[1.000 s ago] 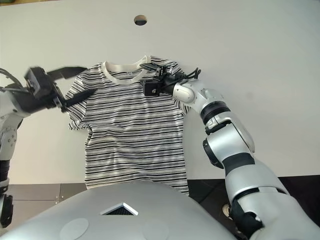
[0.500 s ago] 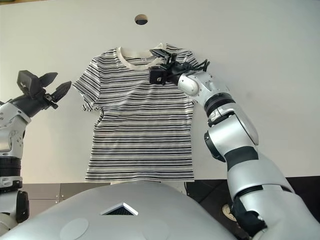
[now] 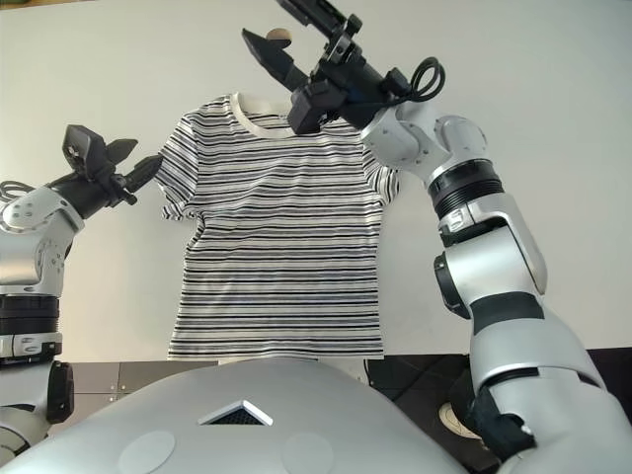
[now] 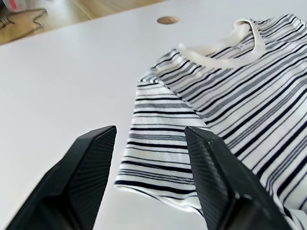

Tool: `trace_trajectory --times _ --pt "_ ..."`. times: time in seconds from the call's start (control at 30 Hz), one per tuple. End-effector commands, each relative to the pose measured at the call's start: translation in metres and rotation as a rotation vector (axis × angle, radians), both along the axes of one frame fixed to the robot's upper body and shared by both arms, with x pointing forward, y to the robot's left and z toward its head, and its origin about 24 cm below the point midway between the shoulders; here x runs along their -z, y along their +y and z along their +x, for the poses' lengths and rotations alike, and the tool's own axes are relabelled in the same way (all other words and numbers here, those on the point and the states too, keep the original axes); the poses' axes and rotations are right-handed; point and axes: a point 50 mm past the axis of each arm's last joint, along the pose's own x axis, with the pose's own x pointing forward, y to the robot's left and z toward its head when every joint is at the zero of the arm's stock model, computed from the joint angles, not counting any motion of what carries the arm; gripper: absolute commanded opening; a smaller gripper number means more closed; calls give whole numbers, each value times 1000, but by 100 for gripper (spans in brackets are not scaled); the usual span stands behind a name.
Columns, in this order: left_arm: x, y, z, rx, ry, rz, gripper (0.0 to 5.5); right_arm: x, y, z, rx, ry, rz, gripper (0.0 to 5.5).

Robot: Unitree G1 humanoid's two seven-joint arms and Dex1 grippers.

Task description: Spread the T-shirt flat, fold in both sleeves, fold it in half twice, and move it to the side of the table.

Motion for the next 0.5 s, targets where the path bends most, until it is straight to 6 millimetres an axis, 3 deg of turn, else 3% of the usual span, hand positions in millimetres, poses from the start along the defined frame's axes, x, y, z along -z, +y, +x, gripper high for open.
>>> trace_trajectory --times 0.03,0.23,0.4,0.5 --pt "14 -2 -5 6 92 46 266 -6 -2 0 13 -26 17 288" --pt "39 7 -10 -41 176 105 266 -6 1 -3 -1 -28 14 288" --pt "62 0 -18 -1 225 110 266 -4 0 -3 5 -20 1 288" --pt "66 -3 -19 17 228 103 224 -4 0 -2 12 -16 -5 292"
